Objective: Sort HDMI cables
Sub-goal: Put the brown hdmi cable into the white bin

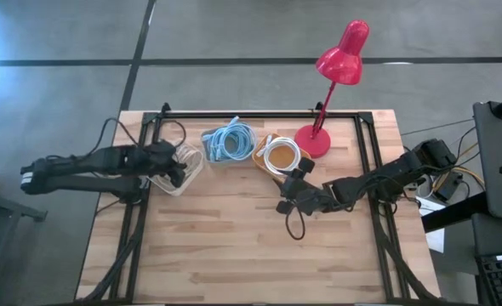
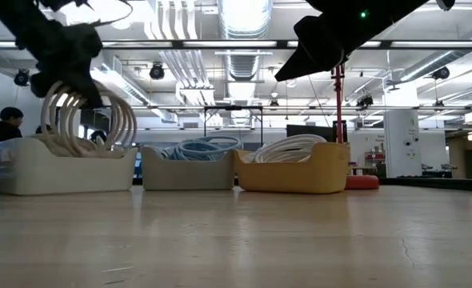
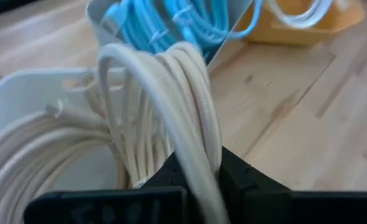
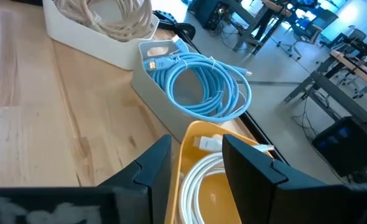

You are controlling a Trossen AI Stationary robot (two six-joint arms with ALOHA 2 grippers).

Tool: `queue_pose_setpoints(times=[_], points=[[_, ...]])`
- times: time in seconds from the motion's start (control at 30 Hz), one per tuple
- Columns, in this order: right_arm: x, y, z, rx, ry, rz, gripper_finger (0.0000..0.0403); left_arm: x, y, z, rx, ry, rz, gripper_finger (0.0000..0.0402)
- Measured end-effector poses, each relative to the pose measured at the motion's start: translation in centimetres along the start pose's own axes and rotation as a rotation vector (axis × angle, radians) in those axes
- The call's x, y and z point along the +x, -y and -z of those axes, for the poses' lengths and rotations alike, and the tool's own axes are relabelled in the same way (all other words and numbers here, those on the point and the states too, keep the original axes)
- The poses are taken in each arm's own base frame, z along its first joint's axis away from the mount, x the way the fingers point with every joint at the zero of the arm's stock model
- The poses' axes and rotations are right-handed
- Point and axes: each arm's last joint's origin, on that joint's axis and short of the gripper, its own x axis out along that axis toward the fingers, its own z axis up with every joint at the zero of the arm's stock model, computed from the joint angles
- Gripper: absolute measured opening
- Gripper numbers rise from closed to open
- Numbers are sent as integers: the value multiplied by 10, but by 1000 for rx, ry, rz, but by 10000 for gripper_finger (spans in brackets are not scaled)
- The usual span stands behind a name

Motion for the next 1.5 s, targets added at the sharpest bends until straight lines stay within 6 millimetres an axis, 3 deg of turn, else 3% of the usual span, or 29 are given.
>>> queue_pose_setpoints(times=[0.2, 0.57, 0.77, 1.0, 1.27, 1.5], points=[[0, 0, 0, 2, 0, -1, 139, 12, -7, 13, -54, -39, -50, 37], [0, 0, 0, 4, 1, -2, 139, 11, -21, 24, -30, -74, -269, 121], [0, 0, 0, 3, 0, -3, 139, 10, -23, 27, -35, -97, -302, 142], [0, 0, 0, 1, 0, -3, 139, -4, -19, 16, -59, -81, -288, 143], [0, 0, 1, 2, -1, -6, 139, -10, -24, 23, -64, -191, -320, 142], [0, -1, 1, 2, -1, -13, 139, -36, -19, 5, -229, -141, -309, 142]])
